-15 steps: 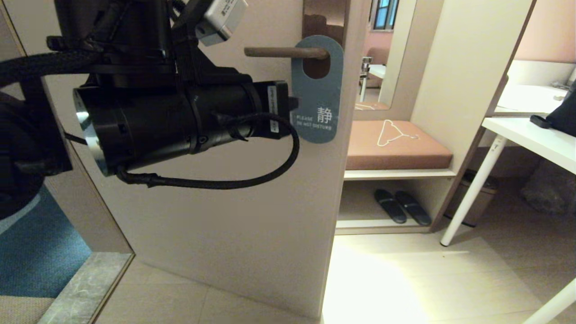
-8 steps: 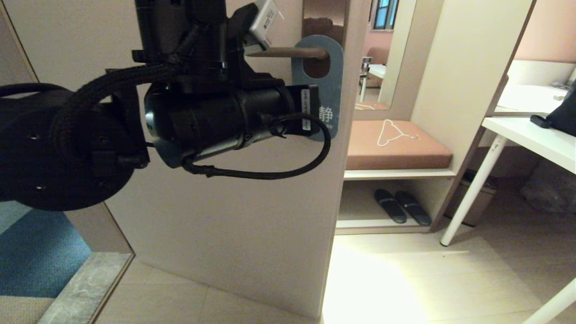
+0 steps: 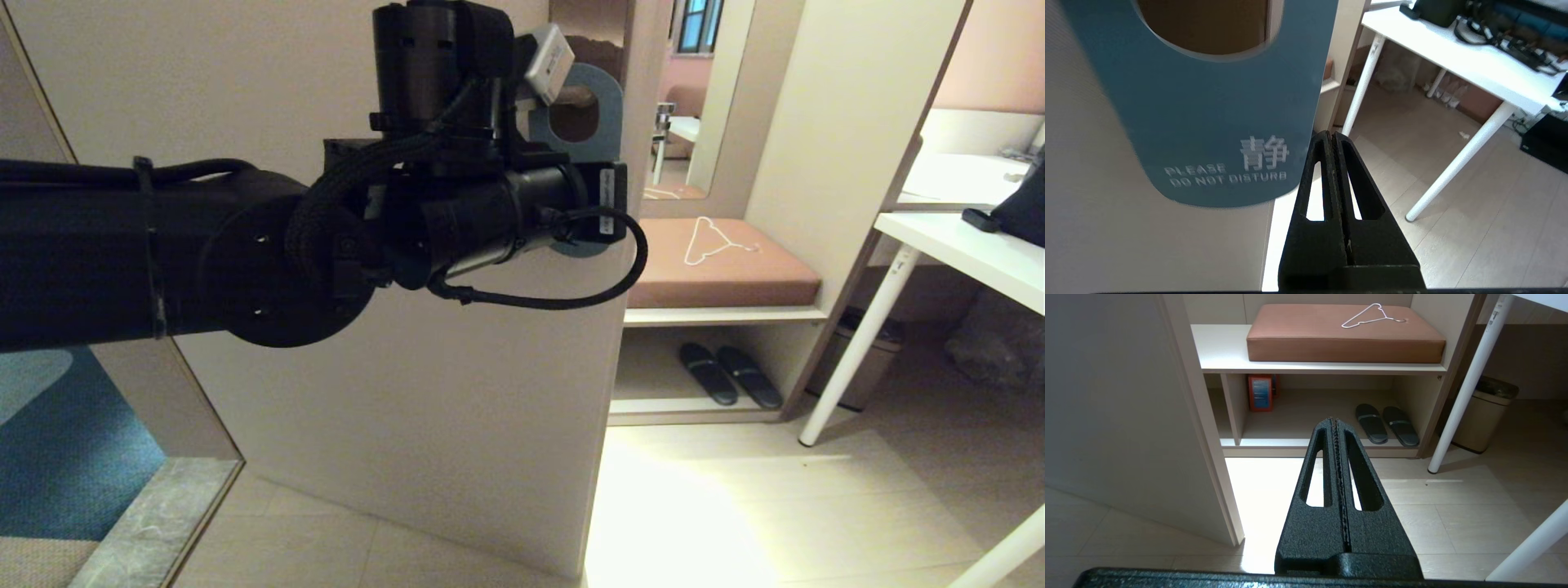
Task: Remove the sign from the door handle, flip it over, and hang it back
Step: Hang the sign back with the other side facing out
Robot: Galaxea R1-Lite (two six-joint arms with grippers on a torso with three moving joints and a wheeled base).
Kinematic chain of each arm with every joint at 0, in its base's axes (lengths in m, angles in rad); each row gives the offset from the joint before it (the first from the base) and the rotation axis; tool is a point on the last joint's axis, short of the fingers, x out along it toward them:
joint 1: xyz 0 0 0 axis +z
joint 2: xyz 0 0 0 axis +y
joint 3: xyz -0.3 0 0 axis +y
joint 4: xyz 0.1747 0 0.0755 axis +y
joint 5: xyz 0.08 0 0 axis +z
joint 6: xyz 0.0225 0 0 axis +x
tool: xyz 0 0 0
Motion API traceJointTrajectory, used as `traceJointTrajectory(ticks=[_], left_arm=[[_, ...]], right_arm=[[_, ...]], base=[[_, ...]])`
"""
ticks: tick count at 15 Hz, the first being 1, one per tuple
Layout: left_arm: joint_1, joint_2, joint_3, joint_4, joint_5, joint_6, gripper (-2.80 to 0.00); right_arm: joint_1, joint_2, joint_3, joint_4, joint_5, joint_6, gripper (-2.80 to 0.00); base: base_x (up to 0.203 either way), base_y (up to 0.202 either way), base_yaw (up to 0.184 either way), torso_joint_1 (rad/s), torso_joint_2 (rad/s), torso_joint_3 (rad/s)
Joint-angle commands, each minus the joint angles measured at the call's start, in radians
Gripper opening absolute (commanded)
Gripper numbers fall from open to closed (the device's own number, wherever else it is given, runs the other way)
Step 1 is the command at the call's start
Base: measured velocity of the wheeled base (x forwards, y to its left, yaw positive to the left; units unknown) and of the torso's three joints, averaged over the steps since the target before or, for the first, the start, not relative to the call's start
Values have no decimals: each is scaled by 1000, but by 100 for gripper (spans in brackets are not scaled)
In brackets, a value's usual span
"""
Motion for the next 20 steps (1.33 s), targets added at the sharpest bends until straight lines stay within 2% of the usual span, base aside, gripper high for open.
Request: traceJointTrajectory(ticks=[1,5,7,9,17,20], left_arm=[[-4,36,-6,-2,1,-1,-280],[-5,93,-66,-14,5,1,-280],[-4,126,-102,-70,8,9,-280],[-4,128,-101,-75,10,32,-280],[2,117,-96,-73,13,35,-280],[2,103,-90,-70,13,110,-280]], right_arm=[[0,0,0,0,0,1,-280],[0,0,0,0,0,1,-280],[0,0,0,0,0,1,-280],[0,0,0,0,0,1,-280],[0,0,0,0,0,0,-280],[0,0,0,0,0,1,-280]], base=[[0,0,0,0,0,0],[0,0,0,0,0,0],[0,0,0,0,0,0],[0,0,0,0,0,0],[0,0,0,0,0,0],[0,0,0,0,0,0]])
